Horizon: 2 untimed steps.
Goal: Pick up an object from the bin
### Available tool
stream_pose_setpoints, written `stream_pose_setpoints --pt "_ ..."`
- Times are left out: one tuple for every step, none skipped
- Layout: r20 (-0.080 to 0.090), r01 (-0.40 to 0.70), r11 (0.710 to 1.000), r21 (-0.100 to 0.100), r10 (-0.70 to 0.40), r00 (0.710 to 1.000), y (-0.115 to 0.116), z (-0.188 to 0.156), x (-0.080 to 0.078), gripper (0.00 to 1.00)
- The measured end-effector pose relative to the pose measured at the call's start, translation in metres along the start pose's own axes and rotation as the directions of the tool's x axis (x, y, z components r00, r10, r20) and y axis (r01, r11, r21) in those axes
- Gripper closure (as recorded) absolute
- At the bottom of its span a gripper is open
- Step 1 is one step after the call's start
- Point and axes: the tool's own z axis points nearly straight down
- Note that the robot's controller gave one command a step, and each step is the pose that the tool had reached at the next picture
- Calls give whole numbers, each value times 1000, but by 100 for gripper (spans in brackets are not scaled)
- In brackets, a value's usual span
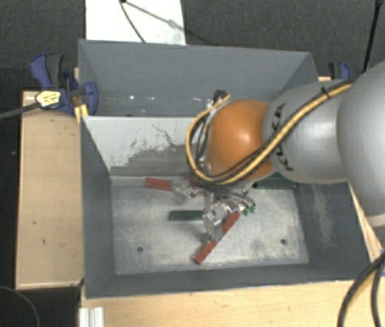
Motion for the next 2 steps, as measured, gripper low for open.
stream_pose_setpoints --pt "1 2 1000 1 -2 1000 0 -1 0 100" --pt "9 -76 997 4 75 997 21 -159 18 100"
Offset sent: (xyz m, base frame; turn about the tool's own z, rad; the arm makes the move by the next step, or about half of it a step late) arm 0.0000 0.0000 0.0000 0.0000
